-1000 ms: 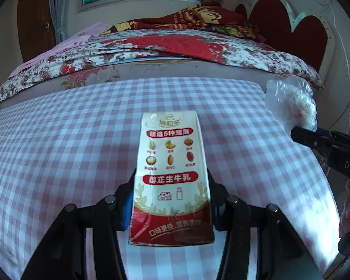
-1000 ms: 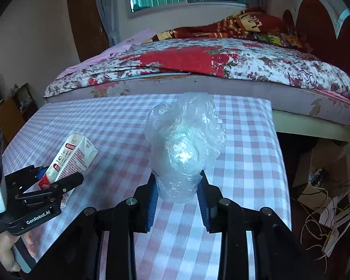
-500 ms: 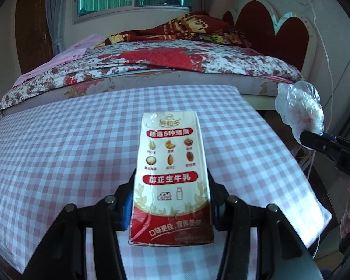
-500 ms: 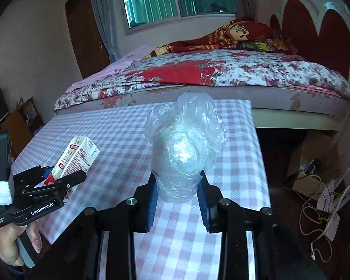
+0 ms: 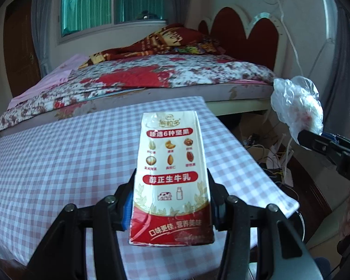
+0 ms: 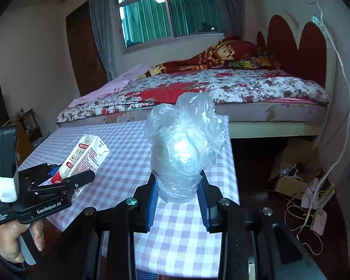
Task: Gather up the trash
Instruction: 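Carry the milk carton and clear plastic bag over the bucket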
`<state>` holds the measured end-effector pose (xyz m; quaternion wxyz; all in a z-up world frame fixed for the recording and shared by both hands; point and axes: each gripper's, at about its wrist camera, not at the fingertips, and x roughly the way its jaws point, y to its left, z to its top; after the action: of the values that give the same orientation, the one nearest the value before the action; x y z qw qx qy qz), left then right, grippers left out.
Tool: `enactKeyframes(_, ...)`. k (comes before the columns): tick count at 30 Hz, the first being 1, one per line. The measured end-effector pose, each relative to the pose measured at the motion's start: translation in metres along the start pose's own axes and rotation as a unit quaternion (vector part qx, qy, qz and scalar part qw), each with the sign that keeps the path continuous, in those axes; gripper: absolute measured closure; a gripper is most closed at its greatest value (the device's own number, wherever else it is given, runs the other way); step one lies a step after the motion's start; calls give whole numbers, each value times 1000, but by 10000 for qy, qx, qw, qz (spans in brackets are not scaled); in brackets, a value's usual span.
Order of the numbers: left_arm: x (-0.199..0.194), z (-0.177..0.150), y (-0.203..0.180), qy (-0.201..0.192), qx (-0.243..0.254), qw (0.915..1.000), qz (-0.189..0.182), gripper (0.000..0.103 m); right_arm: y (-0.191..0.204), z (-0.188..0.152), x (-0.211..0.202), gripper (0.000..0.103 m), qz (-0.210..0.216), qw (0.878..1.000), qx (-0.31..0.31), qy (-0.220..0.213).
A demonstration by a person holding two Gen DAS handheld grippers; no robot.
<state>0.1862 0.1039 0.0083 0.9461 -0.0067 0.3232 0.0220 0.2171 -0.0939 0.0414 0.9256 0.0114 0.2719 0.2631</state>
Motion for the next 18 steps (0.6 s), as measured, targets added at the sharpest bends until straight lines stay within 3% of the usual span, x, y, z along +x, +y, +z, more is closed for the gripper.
enactKeyframes(8,-26,-7,-43,-115,282,9992,-271,52,-18,-22,-50,70,-271,9994,27,-210)
enactKeyframes(18,-25,-23,-103,1,633,9944,-848,52,-61,-64,-96,70,-786,9961,357,-153)
